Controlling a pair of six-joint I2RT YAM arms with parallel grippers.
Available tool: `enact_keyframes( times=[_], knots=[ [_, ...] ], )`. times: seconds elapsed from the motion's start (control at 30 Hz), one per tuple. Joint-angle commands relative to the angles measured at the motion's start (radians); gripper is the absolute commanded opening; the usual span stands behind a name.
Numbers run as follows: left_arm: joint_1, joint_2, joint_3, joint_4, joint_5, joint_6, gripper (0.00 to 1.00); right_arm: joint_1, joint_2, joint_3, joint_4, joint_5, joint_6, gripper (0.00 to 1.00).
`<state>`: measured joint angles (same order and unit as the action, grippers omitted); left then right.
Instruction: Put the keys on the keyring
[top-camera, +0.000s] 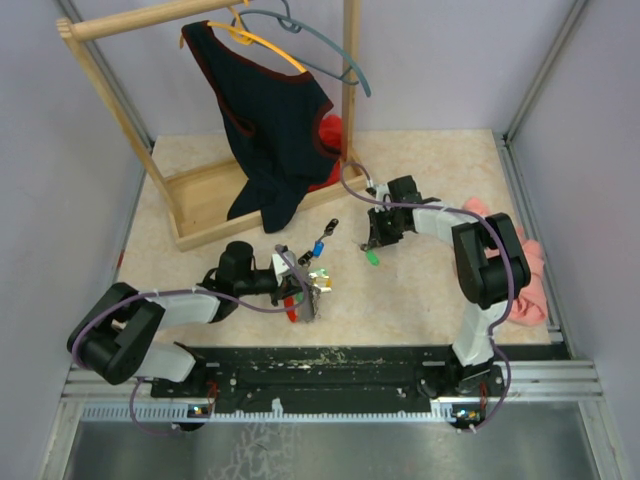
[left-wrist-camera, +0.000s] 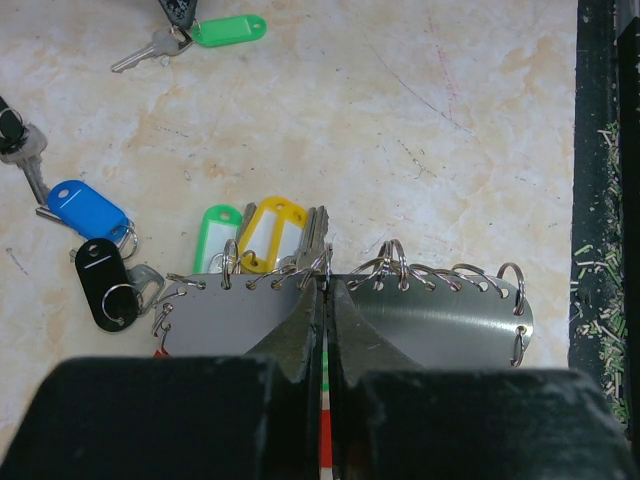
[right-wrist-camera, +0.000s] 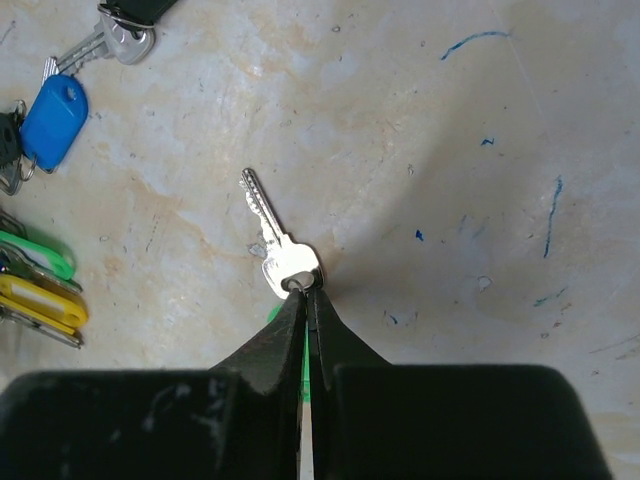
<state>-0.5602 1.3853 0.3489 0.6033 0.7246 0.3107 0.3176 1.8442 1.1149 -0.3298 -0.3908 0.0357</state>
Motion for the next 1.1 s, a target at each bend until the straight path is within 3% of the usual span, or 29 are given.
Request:
enact_keyframes(
  times=[0.0,0.3,0.57,0.83,1.07],
  knots=[
    [0.005,0.001,0.021,0.016,0.013,-0.002,0.01,-0.002,-0.062,-0.004,0.037,-0.019,-0.013,0.00],
    [0.005,-0.009,0.015,0.027,0.000,-0.010,0.01,0.078,-0.265,-0.181,0.248,0.067,-0.074,0.00],
    [0.005,-0.033,-0.008,0.071,-0.011,-0.028,0.01,0.168,-0.424,-0.449,0.669,0.076,-0.090,0.00],
    [0.009,-0.052,-0.035,0.123,0.002,-0.031,0.01,0.184,-0.502,-0.655,1.018,-0.095,-0.114,0.00],
    [0.009,-0.038,-0.034,0.110,0.060,0.040,0.01,0.209,-0.501,-0.745,1.183,-0.311,-0.199,0.00]
  ],
)
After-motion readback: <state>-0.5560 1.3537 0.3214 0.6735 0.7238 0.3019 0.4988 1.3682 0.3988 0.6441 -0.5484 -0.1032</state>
